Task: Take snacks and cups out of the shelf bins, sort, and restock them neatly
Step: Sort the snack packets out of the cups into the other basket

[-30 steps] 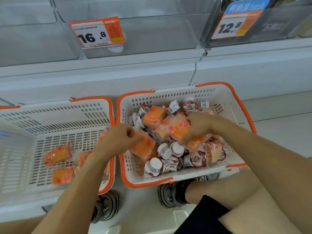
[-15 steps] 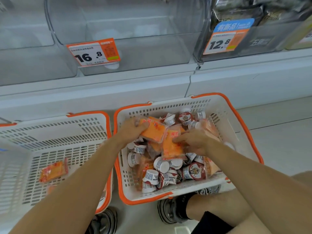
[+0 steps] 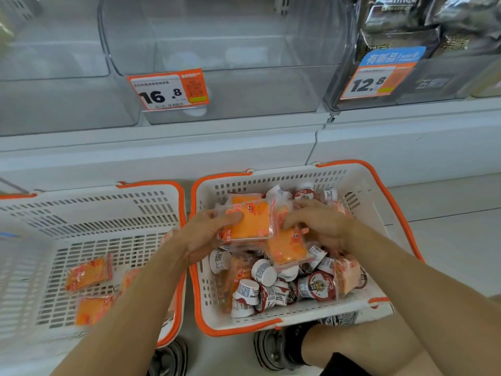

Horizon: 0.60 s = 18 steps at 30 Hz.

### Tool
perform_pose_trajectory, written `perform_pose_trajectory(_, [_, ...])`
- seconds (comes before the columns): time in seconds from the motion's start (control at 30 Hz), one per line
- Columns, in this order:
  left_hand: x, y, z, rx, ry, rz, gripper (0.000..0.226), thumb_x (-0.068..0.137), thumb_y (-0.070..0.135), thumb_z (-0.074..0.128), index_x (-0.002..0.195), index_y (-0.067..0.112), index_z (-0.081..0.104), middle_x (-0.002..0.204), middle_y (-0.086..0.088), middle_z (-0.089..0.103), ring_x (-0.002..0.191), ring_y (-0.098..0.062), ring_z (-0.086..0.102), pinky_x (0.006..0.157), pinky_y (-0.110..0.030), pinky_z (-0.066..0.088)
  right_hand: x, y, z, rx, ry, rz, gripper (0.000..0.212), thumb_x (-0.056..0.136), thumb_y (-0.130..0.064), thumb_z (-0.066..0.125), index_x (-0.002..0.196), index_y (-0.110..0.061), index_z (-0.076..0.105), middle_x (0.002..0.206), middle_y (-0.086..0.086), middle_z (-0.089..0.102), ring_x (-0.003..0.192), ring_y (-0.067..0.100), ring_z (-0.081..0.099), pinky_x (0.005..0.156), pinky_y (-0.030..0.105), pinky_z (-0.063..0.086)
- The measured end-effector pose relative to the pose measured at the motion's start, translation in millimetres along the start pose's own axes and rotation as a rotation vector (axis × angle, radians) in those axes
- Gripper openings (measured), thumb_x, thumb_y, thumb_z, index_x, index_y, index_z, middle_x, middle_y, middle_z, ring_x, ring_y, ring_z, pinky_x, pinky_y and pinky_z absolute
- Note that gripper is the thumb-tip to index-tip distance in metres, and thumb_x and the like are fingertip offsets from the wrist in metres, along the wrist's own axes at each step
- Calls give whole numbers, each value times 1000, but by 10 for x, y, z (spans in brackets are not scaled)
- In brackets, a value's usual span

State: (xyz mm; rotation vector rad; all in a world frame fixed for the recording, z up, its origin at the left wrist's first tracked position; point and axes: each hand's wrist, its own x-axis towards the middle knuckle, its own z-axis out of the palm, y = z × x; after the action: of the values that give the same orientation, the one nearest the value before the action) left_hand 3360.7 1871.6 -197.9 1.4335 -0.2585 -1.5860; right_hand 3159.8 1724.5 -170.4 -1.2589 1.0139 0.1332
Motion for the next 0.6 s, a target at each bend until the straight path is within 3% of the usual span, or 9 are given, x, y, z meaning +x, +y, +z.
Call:
perform_pose_trajectory(0.07, [-204,60,-138,3,61,68,40,84,19,71,120,5,63,113,-11,74,99,-22,73,72,-28,60,-52,-107,-72,2,13,-30,41,81,2,72,118,-7,58,102,14,66,90,24,64,79,38,58])
perform_pose_trajectory(0.17, [-558,245,-478,-13,298,238,26,87,18,69,111,9,67,101,-5,77,85,-14,74,70,-27,56,-42,-269,-17,-32,50,-65,76,67,-12,87,133,-16,50,123,11,64,113,31,64,97,45,54])
perform_pose_trajectory(0.2, [-657,300,-593,-34,419,295,19,88,17,69,106,9,68,94,-5,77,79,-12,74,68,-25,56,-27,-319,58,-30,69,-86,76,64,-15,89,130,-13,49,124,9,65,112,31,64,95,45,55])
perform_pose_trajectory(0.27, [-800,371,-838,19,730,388,18,88,17,71,103,9,66,88,-4,74,71,-13,71,63,-24,54,-10,-396,279,23,64,-143,56,73,-16,85,117,-10,52,117,11,69,106,30,67,93,48,56])
perform_pose_trajectory(0.33, [-898,352,-1060,239,1020,410,36,84,25,76,111,10,58,95,-5,67,78,-17,65,72,-31,51,-8,-461,617,32,53,-199,48,80,-33,81,116,-12,59,110,10,74,104,28,70,95,51,55])
perform_pose_trajectory(0.37, [-941,317,-1137,320,1095,392,45,82,28,77,115,9,54,98,-6,65,84,-22,64,76,-36,51,-10,-484,809,5,61,-210,56,79,-46,81,120,-16,58,110,8,74,104,28,71,94,50,54])
perform_pose_trajectory(0.43, [-993,196,-1230,401,1141,300,55,83,30,77,124,5,49,102,-7,60,90,-26,60,78,-38,47,21,-467,1178,-37,17,-225,71,76,-59,79,126,-21,48,106,7,75,98,33,72,91,53,55])
perform_pose_trajectory(0.5, [-967,16,-1283,441,1087,195,55,84,32,76,125,6,50,107,-7,62,92,-25,59,78,-38,47,11,-403,1513,-54,-90,-250,51,84,-48,76,119,-26,45,97,4,77,84,30,75,83,51,60])
perform_pose_trajectory(0.6, [-900,-187,-1299,531,925,52,53,88,48,68,119,6,60,112,-14,69,103,-31,65,85,-39,50,-31,-308,1749,-212,-184,-254,41,89,-43,73,116,-34,44,106,0,71,86,13,74,82,39,62])
